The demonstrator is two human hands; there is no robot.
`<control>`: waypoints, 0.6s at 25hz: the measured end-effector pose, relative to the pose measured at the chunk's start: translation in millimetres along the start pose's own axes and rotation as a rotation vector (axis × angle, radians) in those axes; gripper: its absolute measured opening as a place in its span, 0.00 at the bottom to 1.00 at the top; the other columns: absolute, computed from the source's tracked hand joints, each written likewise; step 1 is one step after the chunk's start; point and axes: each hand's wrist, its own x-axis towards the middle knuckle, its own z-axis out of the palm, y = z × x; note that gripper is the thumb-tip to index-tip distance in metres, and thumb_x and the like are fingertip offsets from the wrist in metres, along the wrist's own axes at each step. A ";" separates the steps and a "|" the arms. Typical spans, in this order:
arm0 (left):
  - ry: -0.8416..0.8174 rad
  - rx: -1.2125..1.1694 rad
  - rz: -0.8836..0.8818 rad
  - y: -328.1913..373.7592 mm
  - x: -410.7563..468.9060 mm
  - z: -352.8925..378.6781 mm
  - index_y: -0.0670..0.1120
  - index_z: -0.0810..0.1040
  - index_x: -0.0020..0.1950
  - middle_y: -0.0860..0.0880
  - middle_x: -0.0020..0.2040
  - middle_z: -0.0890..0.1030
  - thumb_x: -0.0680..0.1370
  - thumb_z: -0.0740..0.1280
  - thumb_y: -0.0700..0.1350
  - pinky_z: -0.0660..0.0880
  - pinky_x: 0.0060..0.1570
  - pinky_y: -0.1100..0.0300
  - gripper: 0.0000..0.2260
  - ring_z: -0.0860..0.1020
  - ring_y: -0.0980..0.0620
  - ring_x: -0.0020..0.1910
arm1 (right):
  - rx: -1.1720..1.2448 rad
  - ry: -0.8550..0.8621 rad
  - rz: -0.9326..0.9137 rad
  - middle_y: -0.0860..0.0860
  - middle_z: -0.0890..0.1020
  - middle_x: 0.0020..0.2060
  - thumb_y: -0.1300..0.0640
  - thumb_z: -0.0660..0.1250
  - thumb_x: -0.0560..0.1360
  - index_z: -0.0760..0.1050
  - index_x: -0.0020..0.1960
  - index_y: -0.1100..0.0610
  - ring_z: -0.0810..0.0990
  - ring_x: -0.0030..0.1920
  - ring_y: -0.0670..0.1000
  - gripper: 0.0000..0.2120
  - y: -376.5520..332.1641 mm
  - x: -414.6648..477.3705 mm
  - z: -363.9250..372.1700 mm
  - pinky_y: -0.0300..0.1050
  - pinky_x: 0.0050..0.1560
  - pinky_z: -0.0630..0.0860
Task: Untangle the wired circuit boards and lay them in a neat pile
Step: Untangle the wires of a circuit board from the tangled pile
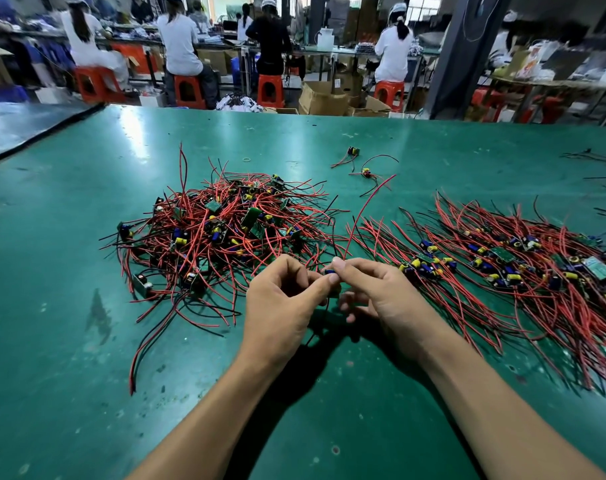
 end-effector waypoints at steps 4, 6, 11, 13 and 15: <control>-0.021 -0.049 -0.033 -0.4 -0.7 -0.4 0.37 0.66 0.33 0.43 0.44 0.84 0.72 0.74 0.36 0.80 0.37 0.51 0.18 0.83 0.46 0.36 | 0.136 0.100 -0.029 0.50 0.83 0.36 0.48 0.73 0.67 0.84 0.46 0.56 0.75 0.29 0.45 0.13 -4.7 1.9 -2.7 0.36 0.28 0.74; -0.002 -0.122 -0.125 -1.1 1.7 -1.1 0.38 0.68 0.32 0.45 0.43 0.84 0.74 0.71 0.33 0.80 0.34 0.54 0.15 0.84 0.45 0.35 | 0.252 0.117 -0.037 0.49 0.82 0.35 0.49 0.72 0.68 0.84 0.46 0.55 0.76 0.29 0.45 0.11 -9.7 2.0 -8.6 0.37 0.28 0.74; -0.092 -0.289 -0.395 4.2 7.2 -1.9 0.45 0.74 0.35 0.41 0.36 0.82 0.75 0.71 0.49 0.76 0.27 0.59 0.12 0.81 0.45 0.28 | 0.241 -0.080 -0.003 0.50 0.81 0.38 0.51 0.77 0.66 0.82 0.48 0.56 0.77 0.34 0.48 0.14 -9.6 -2.3 -7.4 0.39 0.32 0.72; -0.206 -0.272 -0.420 3.6 5.5 -0.6 0.46 0.80 0.41 0.43 0.36 0.82 0.71 0.72 0.55 0.76 0.29 0.60 0.12 0.82 0.44 0.29 | 0.176 -0.124 0.012 0.53 0.83 0.39 0.53 0.77 0.67 0.84 0.44 0.53 0.80 0.36 0.51 0.08 -5.2 -3.9 -0.3 0.43 0.35 0.75; -0.265 -0.306 -0.415 1.8 3.6 -0.1 0.45 0.79 0.44 0.43 0.37 0.83 0.69 0.74 0.52 0.76 0.28 0.61 0.12 0.83 0.45 0.31 | 0.173 -0.119 0.017 0.53 0.84 0.38 0.53 0.76 0.65 0.84 0.41 0.52 0.82 0.33 0.49 0.06 -2.8 -4.1 3.3 0.42 0.32 0.79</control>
